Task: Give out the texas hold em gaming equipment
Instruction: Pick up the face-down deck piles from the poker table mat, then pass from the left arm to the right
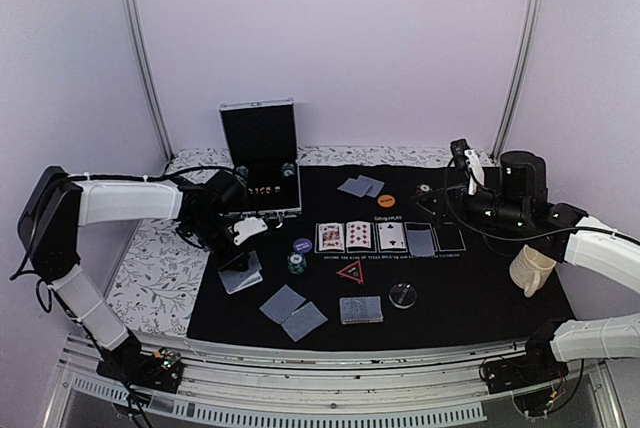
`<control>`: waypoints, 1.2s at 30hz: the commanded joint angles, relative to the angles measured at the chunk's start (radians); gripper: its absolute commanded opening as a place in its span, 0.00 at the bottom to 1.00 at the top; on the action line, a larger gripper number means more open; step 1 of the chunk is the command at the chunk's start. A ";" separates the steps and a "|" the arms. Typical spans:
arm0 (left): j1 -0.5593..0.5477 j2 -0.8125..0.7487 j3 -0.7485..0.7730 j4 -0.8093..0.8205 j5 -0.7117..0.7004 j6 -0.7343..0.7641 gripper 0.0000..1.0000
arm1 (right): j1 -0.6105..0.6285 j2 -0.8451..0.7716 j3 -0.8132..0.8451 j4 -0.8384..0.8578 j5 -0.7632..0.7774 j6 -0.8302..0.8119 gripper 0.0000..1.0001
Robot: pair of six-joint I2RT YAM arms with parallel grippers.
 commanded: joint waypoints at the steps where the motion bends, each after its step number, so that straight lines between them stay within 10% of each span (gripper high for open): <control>1: -0.010 -0.080 0.073 -0.056 -0.092 -0.074 0.00 | 0.002 -0.036 0.039 0.001 -0.097 -0.038 0.99; 12: -0.227 -0.356 0.172 0.007 0.098 -0.176 0.00 | 0.184 0.029 0.071 0.129 -0.227 -0.122 0.99; 25: -0.368 -0.327 0.245 0.047 0.164 -0.233 0.00 | 0.404 0.403 0.317 0.154 -0.323 -0.252 0.91; 36: -0.369 -0.364 0.208 0.134 0.188 -0.269 0.00 | 0.403 0.483 0.345 0.150 -0.369 -0.207 0.48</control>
